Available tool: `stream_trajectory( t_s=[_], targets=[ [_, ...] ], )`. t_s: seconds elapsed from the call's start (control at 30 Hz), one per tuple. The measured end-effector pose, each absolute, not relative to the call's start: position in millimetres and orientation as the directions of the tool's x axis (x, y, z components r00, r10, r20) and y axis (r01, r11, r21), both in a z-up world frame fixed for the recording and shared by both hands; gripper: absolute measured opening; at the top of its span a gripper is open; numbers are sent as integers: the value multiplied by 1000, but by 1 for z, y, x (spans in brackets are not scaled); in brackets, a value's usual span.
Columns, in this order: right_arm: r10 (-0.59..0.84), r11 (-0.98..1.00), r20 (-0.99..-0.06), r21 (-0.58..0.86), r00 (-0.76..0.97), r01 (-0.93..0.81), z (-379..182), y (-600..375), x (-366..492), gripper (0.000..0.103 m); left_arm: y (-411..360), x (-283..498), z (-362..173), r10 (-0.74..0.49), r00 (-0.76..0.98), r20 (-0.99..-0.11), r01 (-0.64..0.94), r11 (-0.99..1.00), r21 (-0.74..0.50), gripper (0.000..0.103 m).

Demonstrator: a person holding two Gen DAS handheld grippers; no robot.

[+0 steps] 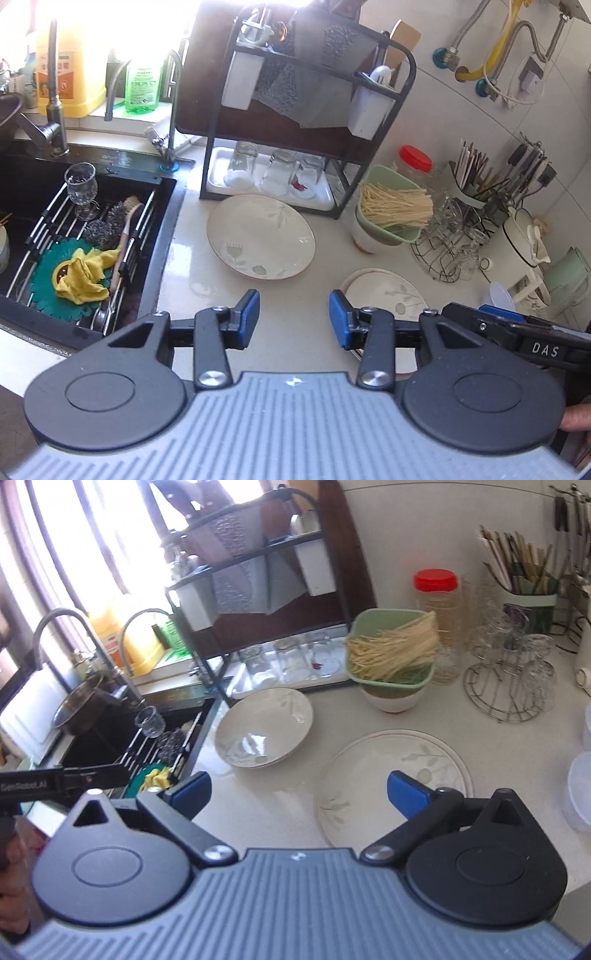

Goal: Organize plates and bowls
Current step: 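Move both grippers toward the other leaf plate by the dish rack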

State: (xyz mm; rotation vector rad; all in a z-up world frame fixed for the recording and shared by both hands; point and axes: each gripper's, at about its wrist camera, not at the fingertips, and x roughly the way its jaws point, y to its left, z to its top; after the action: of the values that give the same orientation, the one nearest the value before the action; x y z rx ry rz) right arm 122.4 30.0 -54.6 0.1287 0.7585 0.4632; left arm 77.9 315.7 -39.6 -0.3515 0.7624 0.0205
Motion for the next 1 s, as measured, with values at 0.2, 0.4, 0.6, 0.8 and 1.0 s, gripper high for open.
stream_trajectory(
  t_s=[0.2, 0.4, 0.6, 0.8, 1.0],
  targets=[
    [476, 872, -577, 212, 664, -441, -40, 30, 121, 103, 299, 80, -30, -106, 750, -653, -167, 925, -342, 47],
    [475, 866, -577, 169, 665, -471, -10, 22, 123, 103, 282, 91, -26, -81, 745, -662, -178, 933, -314, 47],
    [522, 835, -621, 230, 585, -500, 14, 11, 127, 103, 275, 101, -24, -53, 737, -674, -193, 939, -284, 47],
    [534, 823, -666, 271, 520, -499, 38, -3, 132, 103, 284, 114, -31, -20, 715, -699, -254, 924, -287, 47],
    [492, 839, -680, 203, 544, -505, 63, -8, 140, 103, 292, 132, -42, 1, 689, -725, -299, 911, -283, 47]
  ],
)
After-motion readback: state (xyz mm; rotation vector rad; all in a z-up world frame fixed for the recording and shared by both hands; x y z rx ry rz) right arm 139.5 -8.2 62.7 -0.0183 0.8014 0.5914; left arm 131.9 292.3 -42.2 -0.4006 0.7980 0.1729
